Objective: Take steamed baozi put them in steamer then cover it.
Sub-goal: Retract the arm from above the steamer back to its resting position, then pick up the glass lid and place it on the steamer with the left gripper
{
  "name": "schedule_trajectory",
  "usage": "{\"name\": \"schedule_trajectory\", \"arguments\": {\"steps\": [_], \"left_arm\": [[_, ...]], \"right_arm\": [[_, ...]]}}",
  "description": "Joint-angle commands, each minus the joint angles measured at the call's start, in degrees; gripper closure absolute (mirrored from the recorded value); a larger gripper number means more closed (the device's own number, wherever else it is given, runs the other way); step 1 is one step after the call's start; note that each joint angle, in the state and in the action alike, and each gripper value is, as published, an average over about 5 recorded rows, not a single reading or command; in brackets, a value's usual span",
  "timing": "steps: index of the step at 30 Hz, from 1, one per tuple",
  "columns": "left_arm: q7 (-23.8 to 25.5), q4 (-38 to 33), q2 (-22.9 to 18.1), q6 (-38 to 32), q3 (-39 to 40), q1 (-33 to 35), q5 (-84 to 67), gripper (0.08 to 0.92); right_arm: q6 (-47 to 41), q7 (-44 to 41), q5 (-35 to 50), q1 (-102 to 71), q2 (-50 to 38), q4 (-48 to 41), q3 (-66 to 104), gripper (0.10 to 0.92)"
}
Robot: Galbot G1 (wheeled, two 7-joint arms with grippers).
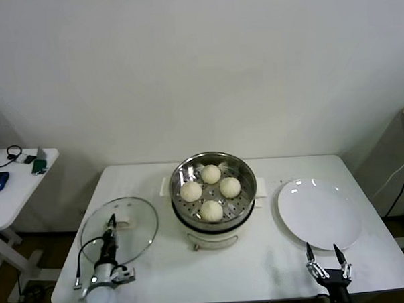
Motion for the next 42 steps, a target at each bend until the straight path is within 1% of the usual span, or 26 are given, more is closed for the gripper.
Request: {"name": "schedule_trajectory", "arguments": {"steps": [1, 4, 6, 8, 10, 12, 14, 17, 20, 23, 27, 29, 33, 36, 38, 42], "left_arm": [[-1.57, -5.60, 0.36, 0.23, -0.31, 0.28, -2.99, 0.860], [-0.69, -11.38, 1.53, 0.58, -0.42, 1.32, -4.45, 0.861], [0.84, -15.69, 3.21, 1.53, -0.15, 2.20, -6.39, 0.861], [3.31, -20.05, 5.89, 3.00, 0.28, 2.95, -9.05, 0.861], [7.11, -24.63, 9.15, 5.27, 0.79, 3.49, -12.25, 0.861], [11.96, -29.22, 12.59, 8.41, 1.20, 3.80, -15.88, 0.861], [16.36, -33.63, 15.72, 13.13, 1.75, 3.71, -19.51, 0.861], [21.25, -39.30, 19.74, 21.05, 3.61, 2.33, -23.91, 0.861], [24.49, -43.21, 22.12, 27.71, 7.54, -0.56, -26.13, 0.861], [26.18, -44.80, 22.60, 31.63, 13.60, -4.59, -25.11, 0.861], [29.22, -44.96, 20.82, 34.75, 23.40, -9.97, -19.26, 0.861], [31.25, -44.75, 18.94, 35.92, 28.00, -12.18, -15.56, 0.861], [35.07, -43.61, 13.95, 37.31, 33.99, -14.42, -8.55, 0.861], [36.99, -41.76, 8.59, 36.88, 36.67, -14.70, -2.72, 0.861], [37.77, -40.08, 4.32, 36.13, 37.93, -14.59, 1.37, 0.861], [38.28, -36.27, -4.04, 34.39, 39.46, -14.51, 8.69, 0.861]], "right_arm": [[0.05, 0.40, -0.64, 0.18, 0.12, 0.17, 0.09, 0.203], [-0.16, 0.49, -1.13, 0.17, 0.17, 0.58, 0.03, 0.203], [-0.32, 0.58, -1.48, 0.14, 0.19, 0.90, -0.04, 0.203], [-0.49, 0.80, -1.99, 0.16, 0.20, 1.09, -0.09, 0.203], [-0.74, 1.24, -2.79, 0.23, 0.21, 1.14, -0.12, 0.203], [-1.09, 1.88, -3.75, 0.35, 0.19, 1.10, -0.12, 0.203], [-1.50, 2.60, -4.62, 0.47, 0.15, 1.10, -0.12, 0.203], [-2.25, 3.55, -5.33, 0.58, 0.07, 1.64, -0.29, 0.203], [-3.21, 4.26, -6.06, 0.62, -0.05, 2.61, -0.63, 0.203], [-4.25, 4.80, -7.37, 0.84, -0.15, 3.57, -1.05, 0.203], [-5.24, 5.44, -8.59, 1.63, -0.16, 4.00, -1.77, 0.203], [-5.39, 5.65, -8.88, 2.17, -0.09, 3.75, -2.19, 0.203], [-5.22, 5.82, -8.88, 3.33, -0.09, 2.57, -2.74, 0.203], [-4.88, 5.86, -8.74, 4.30, -0.31, 1.05, -3.09, 0.203], [-4.62, 5.87, -8.60, 4.75, -0.50, 0.18, -3.30, 0.203], [-4.18, 5.86, -7.98, 5.12, -0.93, -0.64, -3.35, 0.203]]}}
